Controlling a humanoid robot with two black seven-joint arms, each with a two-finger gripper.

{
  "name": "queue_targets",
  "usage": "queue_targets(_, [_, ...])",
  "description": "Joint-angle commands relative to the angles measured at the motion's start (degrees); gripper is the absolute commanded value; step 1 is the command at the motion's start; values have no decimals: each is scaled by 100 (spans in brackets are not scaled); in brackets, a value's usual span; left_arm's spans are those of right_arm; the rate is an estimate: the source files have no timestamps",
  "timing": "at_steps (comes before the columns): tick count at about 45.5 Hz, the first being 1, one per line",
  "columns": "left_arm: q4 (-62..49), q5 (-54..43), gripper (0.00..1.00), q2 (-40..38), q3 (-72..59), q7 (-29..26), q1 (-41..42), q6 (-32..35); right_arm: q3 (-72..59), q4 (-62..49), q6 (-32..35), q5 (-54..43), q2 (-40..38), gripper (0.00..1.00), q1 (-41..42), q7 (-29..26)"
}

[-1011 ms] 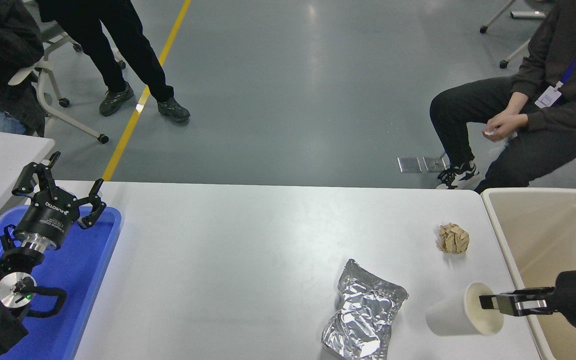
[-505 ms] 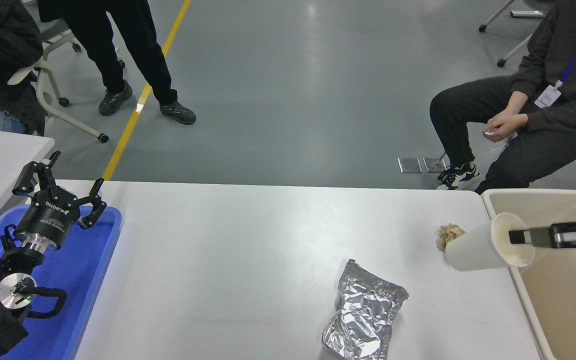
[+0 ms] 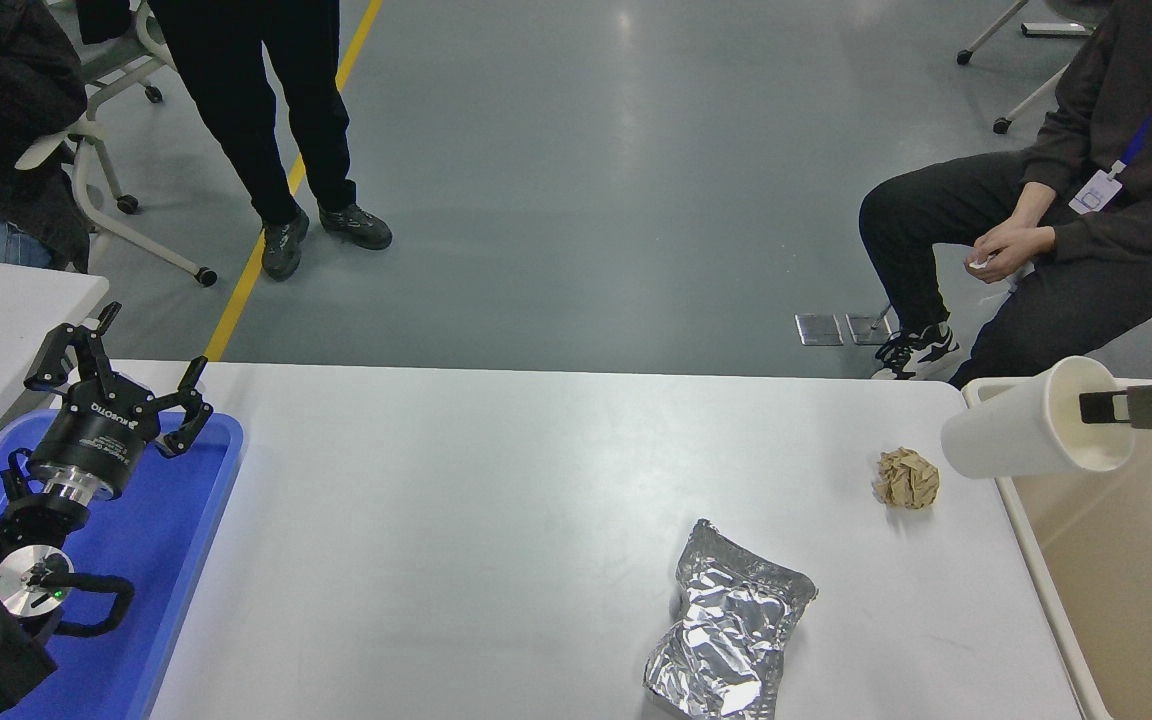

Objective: Clean the table surface

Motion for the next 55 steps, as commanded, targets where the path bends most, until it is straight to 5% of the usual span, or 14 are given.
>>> queue_targets(1, [0,1,100,0,0,-4,0,0,-111,-608,-10,-107,8,0,2,-1])
queue_targets(21, [0,1,100,0,0,-4,0,0,-893,-2471,-739,-177,878,0,-112,8])
queue_targets(55, [0,1,100,0,0,-4,0,0,-1509,-5644,-2418,-45,2741,0,-1852,386])
